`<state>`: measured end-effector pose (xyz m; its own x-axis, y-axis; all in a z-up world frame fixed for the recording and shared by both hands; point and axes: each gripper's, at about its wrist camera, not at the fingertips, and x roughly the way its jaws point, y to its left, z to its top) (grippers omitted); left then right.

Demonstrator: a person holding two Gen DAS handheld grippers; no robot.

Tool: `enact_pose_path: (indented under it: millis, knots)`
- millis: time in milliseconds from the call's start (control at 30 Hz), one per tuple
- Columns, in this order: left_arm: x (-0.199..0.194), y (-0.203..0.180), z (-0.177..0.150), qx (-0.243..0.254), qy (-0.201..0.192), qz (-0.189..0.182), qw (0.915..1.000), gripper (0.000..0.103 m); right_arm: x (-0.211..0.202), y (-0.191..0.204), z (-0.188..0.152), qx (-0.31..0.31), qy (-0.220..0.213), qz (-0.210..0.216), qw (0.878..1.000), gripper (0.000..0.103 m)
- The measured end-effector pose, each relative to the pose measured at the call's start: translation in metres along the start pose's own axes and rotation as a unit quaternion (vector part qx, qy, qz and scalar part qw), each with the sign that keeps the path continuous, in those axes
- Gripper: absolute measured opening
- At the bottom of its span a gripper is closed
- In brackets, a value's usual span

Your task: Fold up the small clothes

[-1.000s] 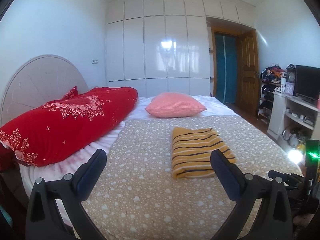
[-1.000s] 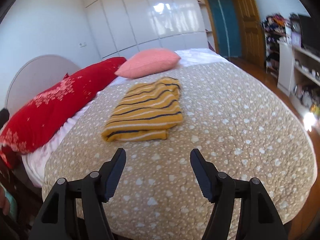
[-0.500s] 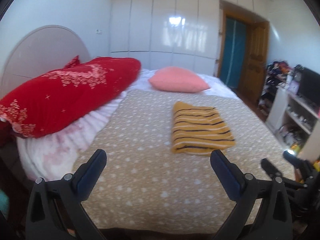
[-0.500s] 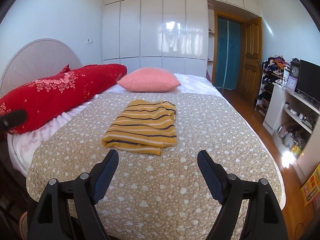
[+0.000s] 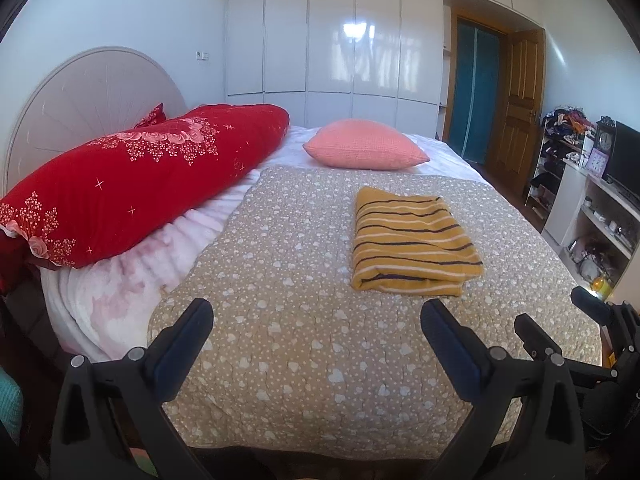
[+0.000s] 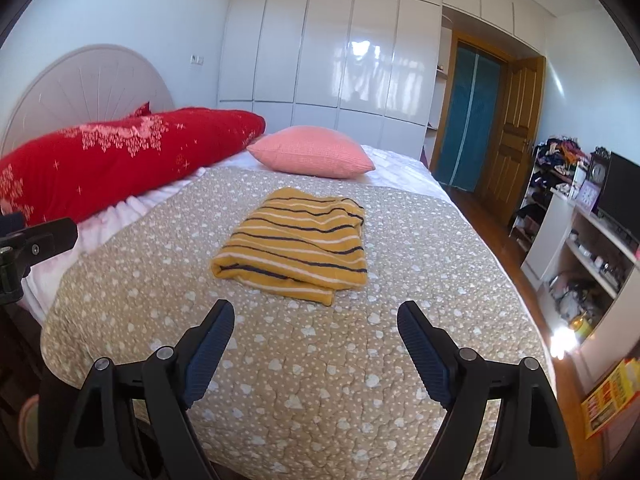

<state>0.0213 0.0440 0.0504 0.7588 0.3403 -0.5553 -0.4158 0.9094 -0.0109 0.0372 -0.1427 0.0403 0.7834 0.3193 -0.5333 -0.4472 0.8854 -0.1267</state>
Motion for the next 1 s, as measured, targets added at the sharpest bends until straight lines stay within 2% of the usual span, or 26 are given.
enact_pose_path:
  millis: [233, 767, 1000]
  knots:
    - [0.002, -0.005, -0.002, 0.006, 0.003, -0.002, 1.0, 0.103, 0.007, -0.002, -0.004, 0.007, 0.018, 0.003, 1.0, 0.087]
    - [0.019, -0.008, -0.013, 0.005, 0.039, -0.015, 0.9991, 0.103, 0.017, 0.001, -0.009, 0.009, 0.043, 0.002, 0.999, 0.088]
    - [0.02, -0.008, -0.015, 0.005, 0.042, -0.004, 0.9991, 0.103, 0.018, 0.0, -0.009, 0.011, 0.051, 0.003, 0.999, 0.088]
